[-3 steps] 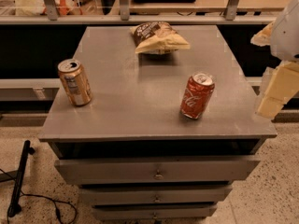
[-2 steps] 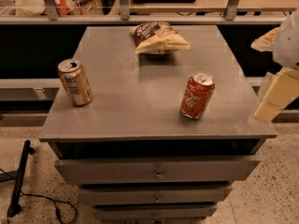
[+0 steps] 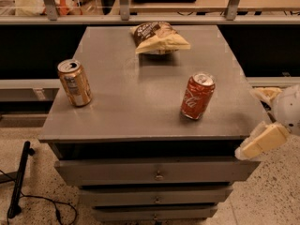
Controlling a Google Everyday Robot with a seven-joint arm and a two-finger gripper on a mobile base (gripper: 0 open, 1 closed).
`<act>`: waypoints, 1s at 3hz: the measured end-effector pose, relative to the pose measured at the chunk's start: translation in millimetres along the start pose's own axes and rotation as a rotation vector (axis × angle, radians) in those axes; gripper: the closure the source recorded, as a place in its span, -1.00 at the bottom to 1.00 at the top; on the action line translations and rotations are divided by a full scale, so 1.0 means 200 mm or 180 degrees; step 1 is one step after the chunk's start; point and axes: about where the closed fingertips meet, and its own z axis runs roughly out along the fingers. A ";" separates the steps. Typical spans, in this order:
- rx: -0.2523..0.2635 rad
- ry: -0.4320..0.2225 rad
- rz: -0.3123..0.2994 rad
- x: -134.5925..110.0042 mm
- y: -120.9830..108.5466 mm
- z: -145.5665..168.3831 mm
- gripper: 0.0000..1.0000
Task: Pick coke can
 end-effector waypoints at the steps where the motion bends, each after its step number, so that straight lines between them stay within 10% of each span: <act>1: 0.0104 -0.0712 0.0284 0.11 -0.08 -0.02 -1.00; 3: 0.0310 -0.1948 0.0736 -0.10 -0.12 -0.17 -1.00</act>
Offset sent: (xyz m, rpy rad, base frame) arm 0.0091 -0.0491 0.0798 0.8332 -0.3612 -0.2798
